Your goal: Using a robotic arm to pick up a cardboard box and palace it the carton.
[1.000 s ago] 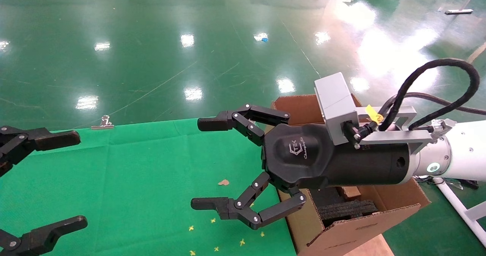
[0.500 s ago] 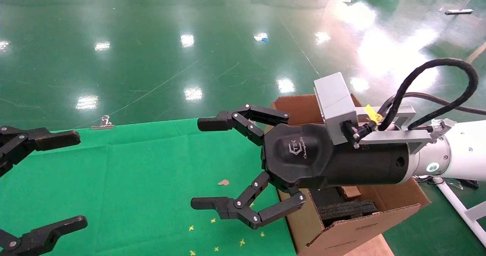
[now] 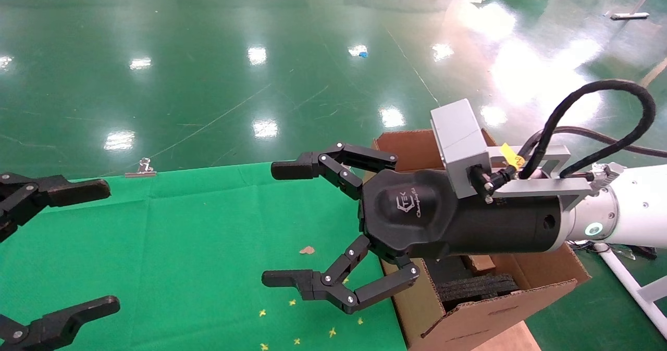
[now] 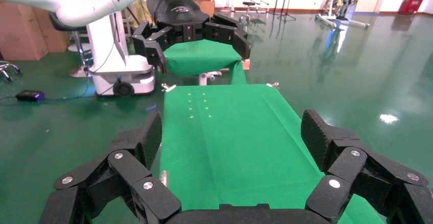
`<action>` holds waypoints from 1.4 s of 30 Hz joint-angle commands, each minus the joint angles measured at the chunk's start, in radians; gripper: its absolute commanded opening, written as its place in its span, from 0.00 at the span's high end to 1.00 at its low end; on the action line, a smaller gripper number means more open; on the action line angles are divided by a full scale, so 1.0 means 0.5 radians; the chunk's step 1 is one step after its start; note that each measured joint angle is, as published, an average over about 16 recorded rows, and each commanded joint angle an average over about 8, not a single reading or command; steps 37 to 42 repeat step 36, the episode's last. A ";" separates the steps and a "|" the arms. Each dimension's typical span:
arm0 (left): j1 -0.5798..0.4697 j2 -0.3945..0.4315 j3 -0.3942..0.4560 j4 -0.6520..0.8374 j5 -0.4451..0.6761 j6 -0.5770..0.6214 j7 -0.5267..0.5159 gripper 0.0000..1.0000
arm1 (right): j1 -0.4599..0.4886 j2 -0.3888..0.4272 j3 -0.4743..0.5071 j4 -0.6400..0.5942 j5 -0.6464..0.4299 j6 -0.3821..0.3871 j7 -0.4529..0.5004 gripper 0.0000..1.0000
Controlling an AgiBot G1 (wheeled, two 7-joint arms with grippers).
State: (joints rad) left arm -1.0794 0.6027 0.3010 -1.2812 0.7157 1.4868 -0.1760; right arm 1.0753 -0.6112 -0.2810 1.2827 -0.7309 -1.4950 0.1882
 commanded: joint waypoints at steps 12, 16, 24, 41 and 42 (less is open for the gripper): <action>0.000 0.000 0.000 0.000 0.000 0.000 0.000 0.00 | 0.001 0.000 0.000 -0.001 0.000 0.000 0.000 0.00; 0.000 0.000 0.000 0.000 0.000 0.000 0.000 0.00 | 0.001 0.000 0.000 -0.001 0.000 0.000 0.000 0.00; 0.000 0.000 0.000 0.000 0.000 0.000 0.000 0.00 | 0.001 0.000 -0.001 -0.001 0.000 0.000 0.000 0.00; 0.000 0.000 0.000 0.000 0.000 0.000 0.000 0.00 | 0.001 0.000 -0.001 -0.001 0.000 0.000 0.000 0.00; 0.000 0.000 0.000 0.000 0.000 0.000 0.000 0.00 | 0.001 0.000 -0.001 -0.001 0.000 0.000 0.000 0.00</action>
